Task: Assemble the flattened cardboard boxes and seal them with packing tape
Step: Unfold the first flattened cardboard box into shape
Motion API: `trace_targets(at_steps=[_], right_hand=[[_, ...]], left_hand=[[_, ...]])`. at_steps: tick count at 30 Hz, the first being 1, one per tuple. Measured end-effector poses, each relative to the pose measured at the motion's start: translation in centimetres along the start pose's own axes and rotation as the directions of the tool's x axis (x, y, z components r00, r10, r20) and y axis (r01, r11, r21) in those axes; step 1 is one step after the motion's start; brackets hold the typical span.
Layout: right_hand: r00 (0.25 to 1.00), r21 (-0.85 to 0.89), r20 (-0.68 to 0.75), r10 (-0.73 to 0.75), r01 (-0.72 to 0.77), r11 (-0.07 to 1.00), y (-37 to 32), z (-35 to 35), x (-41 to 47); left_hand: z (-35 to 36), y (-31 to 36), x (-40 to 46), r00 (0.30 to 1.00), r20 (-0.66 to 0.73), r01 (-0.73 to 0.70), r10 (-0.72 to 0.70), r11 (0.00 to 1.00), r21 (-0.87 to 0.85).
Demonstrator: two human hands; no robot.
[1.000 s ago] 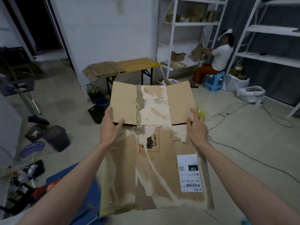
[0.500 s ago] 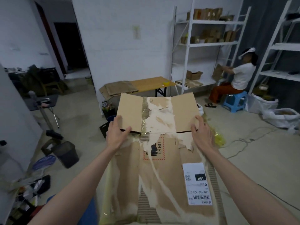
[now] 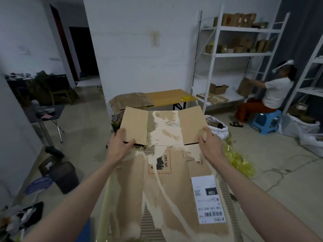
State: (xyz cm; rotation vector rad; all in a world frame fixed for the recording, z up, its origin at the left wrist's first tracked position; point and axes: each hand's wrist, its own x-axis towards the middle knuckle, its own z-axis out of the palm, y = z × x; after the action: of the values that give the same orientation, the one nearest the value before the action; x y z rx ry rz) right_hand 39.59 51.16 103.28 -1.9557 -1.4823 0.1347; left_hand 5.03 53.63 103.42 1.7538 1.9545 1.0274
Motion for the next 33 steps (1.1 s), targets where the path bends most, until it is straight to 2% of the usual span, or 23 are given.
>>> trace_targets(at_steps=[6,14,26,33], right_hand=[[0.999,0.004,-0.014,-0.046,0.046,0.999,-5.5,4.9,12.4],[0.999,-0.082,-0.042,-0.003,-0.001,0.997,-10.4,9.3,27.2],[0.998,-0.091,-0.015,0.059,-0.06,0.994,-8.2,20.3,48.5],[0.997,-0.066,-0.042,0.068,-0.071,0.995,-6.0,25.2,65.6]], left_hand=[[1.3,0.1,14.8,0.998,-0.043,-0.041,0.04,0.999,-0.026],[3.4,1.7,33.7,0.996,-0.009,-0.089,0.089,0.996,-0.016],[15.4,2.9,55.0,0.994,0.019,-0.106,0.107,0.994,-0.023],[23.7,7.4,71.1,0.991,0.028,-0.13,0.131,0.99,-0.048]])
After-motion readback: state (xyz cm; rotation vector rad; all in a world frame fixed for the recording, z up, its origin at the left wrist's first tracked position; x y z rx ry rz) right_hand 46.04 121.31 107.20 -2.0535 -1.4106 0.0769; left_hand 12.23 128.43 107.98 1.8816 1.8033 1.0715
